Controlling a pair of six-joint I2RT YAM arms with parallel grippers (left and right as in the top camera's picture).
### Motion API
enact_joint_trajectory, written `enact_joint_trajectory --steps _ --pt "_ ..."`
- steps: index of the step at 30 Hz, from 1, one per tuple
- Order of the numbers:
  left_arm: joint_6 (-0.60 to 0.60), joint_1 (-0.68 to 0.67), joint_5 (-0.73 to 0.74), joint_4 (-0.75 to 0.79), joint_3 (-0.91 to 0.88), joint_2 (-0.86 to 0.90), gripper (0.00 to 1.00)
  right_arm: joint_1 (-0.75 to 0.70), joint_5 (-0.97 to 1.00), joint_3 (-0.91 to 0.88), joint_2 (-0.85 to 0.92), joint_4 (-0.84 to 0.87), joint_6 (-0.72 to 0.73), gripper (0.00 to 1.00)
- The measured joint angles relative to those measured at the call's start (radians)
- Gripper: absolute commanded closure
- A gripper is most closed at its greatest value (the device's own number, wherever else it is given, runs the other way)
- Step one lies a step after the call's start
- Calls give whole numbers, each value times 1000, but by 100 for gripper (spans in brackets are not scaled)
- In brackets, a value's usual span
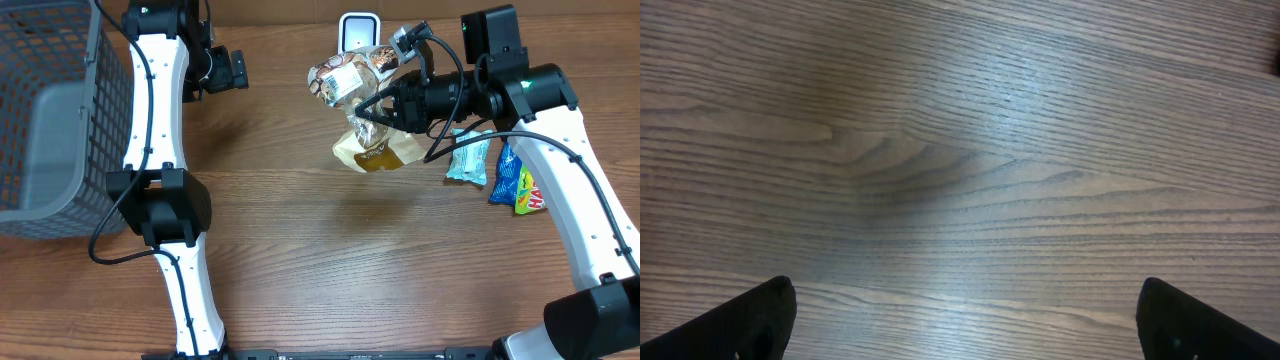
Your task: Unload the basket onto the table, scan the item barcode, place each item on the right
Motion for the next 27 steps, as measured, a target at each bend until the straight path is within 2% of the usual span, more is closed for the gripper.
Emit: enact_joint_trajectory --steps 5,11,27 --pt "0 0 0 0 0 0 0 5 125 0 0 -19 7 96" --pt "0 0 0 0 0 0 0 78 420 0 32 -40 51 96" --pt "0 0 0 0 0 0 0 320 1303 0 260 -64 231 95"
